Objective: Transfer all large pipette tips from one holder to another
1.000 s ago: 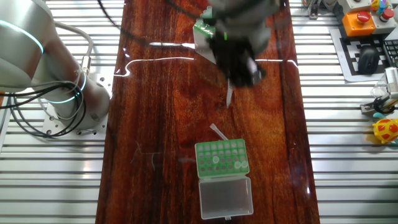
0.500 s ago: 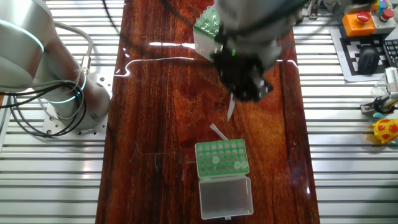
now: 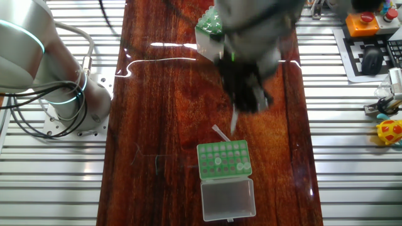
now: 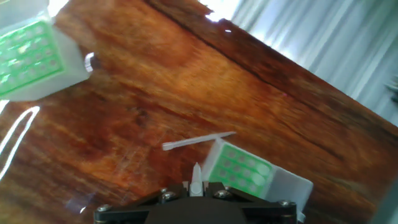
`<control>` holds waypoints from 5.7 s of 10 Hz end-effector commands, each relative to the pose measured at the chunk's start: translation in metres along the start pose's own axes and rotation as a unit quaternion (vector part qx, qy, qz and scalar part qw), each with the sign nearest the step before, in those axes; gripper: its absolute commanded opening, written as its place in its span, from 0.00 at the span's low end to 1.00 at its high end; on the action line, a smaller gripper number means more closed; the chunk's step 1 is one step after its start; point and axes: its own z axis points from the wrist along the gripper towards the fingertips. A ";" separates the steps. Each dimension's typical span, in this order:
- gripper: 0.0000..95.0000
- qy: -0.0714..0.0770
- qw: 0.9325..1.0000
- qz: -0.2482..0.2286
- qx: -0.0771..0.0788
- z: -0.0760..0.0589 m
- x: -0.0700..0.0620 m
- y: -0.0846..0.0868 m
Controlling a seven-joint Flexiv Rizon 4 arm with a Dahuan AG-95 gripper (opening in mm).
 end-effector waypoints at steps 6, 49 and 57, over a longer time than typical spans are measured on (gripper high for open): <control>0.00 -0.005 0.997 -0.074 -0.006 0.016 0.020 -0.026; 0.40 -0.020 0.996 -0.085 -0.020 0.034 0.009 -0.029; 0.40 -0.020 0.997 -0.068 -0.021 0.016 -0.027 -0.008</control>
